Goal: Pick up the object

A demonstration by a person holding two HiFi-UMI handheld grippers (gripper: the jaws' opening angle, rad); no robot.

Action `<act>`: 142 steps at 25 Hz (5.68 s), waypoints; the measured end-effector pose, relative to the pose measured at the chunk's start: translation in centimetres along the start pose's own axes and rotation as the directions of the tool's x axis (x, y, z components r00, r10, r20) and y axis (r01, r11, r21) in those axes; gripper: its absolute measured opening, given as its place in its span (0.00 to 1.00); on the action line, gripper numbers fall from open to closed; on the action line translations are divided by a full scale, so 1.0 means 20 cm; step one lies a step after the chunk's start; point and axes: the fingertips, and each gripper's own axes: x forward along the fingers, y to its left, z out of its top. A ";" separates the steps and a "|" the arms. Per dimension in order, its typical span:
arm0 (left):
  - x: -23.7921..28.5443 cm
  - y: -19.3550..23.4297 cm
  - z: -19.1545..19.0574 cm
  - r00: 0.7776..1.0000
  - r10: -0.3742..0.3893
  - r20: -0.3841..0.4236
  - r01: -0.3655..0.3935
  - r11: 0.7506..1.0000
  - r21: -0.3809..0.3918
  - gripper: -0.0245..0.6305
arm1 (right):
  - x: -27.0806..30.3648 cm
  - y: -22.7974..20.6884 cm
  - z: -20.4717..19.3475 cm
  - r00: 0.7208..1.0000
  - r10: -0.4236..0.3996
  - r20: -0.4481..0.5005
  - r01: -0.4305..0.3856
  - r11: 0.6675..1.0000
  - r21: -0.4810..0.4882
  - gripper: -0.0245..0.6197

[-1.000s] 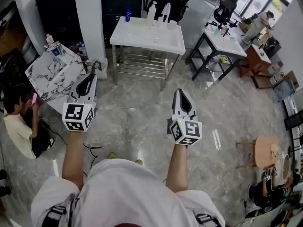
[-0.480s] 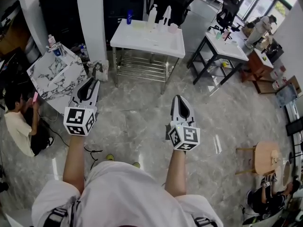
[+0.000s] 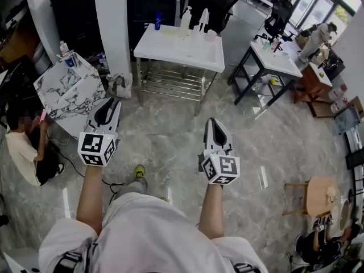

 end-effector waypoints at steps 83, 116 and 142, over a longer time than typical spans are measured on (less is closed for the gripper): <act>4.46 1.29 -0.73 0.957 -0.168 -0.236 0.151 0.985 -0.088 0.15 | 4.40 -1.42 -0.77 0.981 0.051 -0.188 -0.030 0.994 0.109 0.05; 5.46 0.97 -1.75 0.634 -0.463 -0.620 0.608 0.793 0.030 0.18 | 4.92 -1.58 -1.17 0.957 -0.015 -0.291 0.061 0.987 0.147 0.05; 5.58 0.89 -2.00 0.524 -0.398 -0.753 0.729 0.667 0.155 0.14 | 4.94 -1.60 -1.23 0.942 -0.022 -0.336 0.072 0.988 0.137 0.05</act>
